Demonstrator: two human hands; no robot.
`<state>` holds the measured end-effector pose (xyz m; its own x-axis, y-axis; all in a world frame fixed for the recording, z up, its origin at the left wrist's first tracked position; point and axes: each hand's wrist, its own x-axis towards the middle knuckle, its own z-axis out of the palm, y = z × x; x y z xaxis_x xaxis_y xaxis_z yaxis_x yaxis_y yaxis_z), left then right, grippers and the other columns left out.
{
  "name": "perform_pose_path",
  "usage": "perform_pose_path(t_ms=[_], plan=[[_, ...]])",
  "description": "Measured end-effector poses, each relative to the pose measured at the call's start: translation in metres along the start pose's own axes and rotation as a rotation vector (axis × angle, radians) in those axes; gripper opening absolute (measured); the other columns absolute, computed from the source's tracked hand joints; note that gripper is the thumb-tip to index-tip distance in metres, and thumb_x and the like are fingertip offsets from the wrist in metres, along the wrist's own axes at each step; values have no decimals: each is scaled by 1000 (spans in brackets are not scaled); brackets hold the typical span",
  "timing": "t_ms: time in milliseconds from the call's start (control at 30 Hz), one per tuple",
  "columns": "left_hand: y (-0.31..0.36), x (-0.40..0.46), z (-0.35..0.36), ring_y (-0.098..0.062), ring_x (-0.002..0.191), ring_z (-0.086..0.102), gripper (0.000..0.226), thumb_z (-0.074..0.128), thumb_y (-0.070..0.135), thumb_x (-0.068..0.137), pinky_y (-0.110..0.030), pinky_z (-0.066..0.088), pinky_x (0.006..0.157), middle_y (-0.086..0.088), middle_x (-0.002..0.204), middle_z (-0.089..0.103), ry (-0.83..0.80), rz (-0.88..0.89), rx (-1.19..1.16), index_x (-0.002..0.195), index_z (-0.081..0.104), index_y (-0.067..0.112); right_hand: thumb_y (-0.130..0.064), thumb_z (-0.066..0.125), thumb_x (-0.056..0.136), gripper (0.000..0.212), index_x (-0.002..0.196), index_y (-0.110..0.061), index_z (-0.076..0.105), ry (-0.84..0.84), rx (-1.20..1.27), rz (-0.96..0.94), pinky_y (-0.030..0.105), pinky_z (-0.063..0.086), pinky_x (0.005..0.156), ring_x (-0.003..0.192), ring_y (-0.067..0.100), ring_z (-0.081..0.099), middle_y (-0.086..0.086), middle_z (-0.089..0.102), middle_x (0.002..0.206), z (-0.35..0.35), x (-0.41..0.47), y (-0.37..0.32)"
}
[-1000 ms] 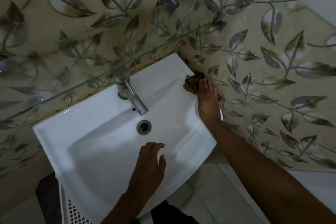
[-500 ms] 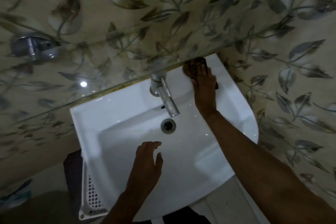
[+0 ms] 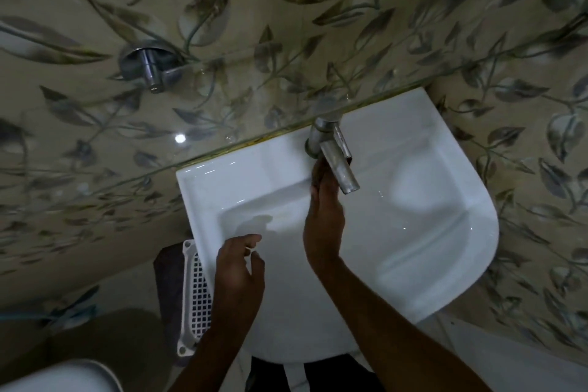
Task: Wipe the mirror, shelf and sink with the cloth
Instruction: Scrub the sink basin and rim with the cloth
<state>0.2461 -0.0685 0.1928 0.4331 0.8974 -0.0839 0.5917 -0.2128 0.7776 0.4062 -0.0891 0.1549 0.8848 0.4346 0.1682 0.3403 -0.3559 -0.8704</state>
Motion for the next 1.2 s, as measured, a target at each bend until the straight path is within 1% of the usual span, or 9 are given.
perform_pose_path(t_ms=[67,100,233,367,500,767,900,1067,1200], plan=[[-2,2,-8,-13,92,58,30,58,0,91,-32,50,85,5,106,62,13,-40,-21,110,64,22,-29,18,111,49,159,-22,9,56,-435,-164,18,6,123,151,-2,3,6,-11,166,18,-27,-4],[-1,3,-12,-14,91,59,30,57,0,91,-29,49,87,4,105,62,14,-43,-28,109,64,22,-23,22,110,50,159,-22,10,42,-211,-115,15,2,122,149,-5,-3,1,-15,166,29,-41,-10],[0,8,-26,-9,91,53,22,54,-6,92,3,22,90,-5,98,66,52,11,50,103,67,8,-22,40,98,56,152,-8,36,-396,-375,-394,48,22,123,153,27,15,8,30,162,59,-51,-39],[-9,14,-45,-11,99,56,25,50,4,94,-24,42,89,4,107,61,81,-30,-21,113,65,12,-13,51,98,48,146,-10,47,-449,-470,-547,46,20,123,149,29,30,7,45,153,67,-15,-29],[-15,13,-67,-15,99,60,25,52,10,97,-32,49,91,7,110,61,72,-73,-29,117,65,18,-12,61,96,54,147,-11,42,-219,-537,-433,51,32,117,143,34,39,11,48,150,62,-2,-26],[-25,-6,-91,-20,106,61,46,30,36,106,-38,47,96,-11,112,65,235,-8,-134,118,62,5,-22,40,105,48,152,-15,34,-548,-238,-383,33,15,125,153,16,16,1,31,160,73,-115,-69],[-42,-3,-93,-8,96,55,48,31,39,101,-17,42,93,-7,104,66,67,53,-30,109,66,8,-32,43,106,50,154,-29,30,-598,-45,-174,12,28,114,141,3,39,-16,35,153,41,-113,-58],[-26,-3,-74,-9,101,55,30,42,27,101,-9,33,97,2,103,65,-171,398,51,104,69,13,-45,41,103,51,150,-26,39,-656,-266,-66,27,42,106,125,18,58,4,60,135,36,-100,-23],[-14,7,-43,-12,111,50,27,54,15,96,-15,34,104,-4,116,62,-328,426,123,121,62,11,-22,39,107,53,156,-14,24,-668,-500,81,45,22,121,149,32,25,14,26,162,28,-74,24]])
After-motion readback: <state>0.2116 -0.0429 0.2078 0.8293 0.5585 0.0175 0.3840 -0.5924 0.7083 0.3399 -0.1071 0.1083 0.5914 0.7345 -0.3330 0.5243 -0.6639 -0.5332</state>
